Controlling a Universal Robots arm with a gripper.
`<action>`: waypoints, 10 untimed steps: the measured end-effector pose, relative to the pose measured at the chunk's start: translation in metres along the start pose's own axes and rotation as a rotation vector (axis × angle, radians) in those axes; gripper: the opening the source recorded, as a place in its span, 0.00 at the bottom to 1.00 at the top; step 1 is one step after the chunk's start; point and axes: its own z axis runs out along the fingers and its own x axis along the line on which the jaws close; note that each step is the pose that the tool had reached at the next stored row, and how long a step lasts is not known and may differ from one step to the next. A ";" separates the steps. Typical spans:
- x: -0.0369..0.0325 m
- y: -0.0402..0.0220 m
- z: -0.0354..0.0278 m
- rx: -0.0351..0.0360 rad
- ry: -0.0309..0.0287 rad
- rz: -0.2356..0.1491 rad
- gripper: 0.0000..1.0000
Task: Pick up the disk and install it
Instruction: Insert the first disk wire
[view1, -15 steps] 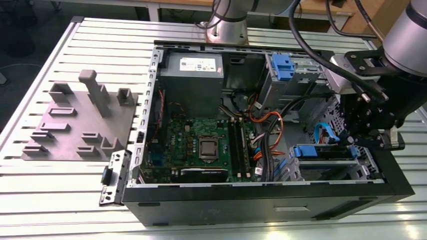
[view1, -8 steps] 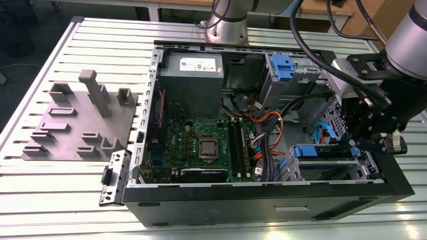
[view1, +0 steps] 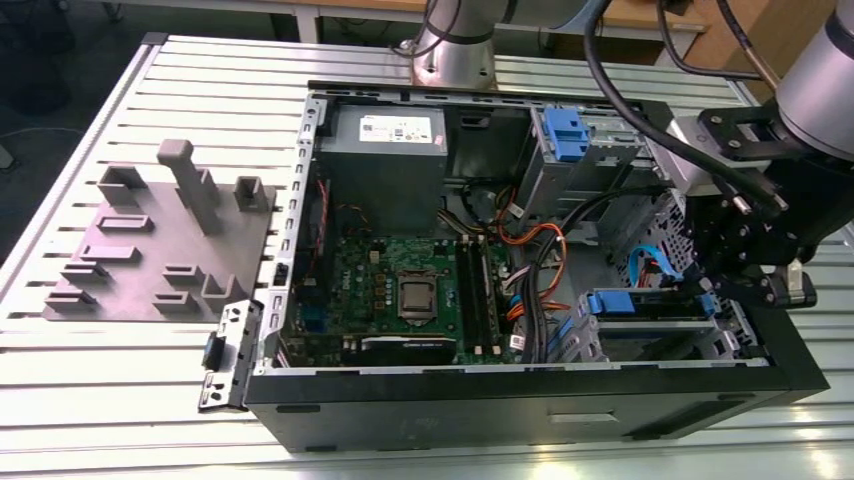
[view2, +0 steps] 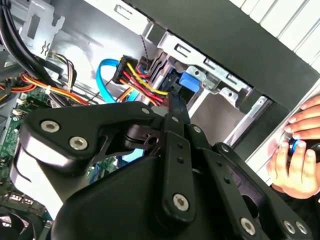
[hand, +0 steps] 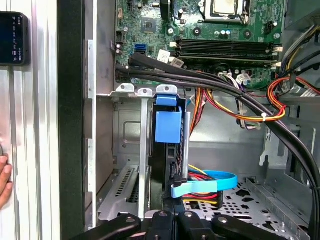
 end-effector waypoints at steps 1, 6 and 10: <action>0.0000 -0.0012 0.0001 -0.0007 -0.0013 0.000 0.11; 0.0000 -0.0046 0.0004 -0.0028 -0.0046 0.001 0.11; 0.0001 -0.0008 0.0001 -0.0015 -0.0047 0.001 0.11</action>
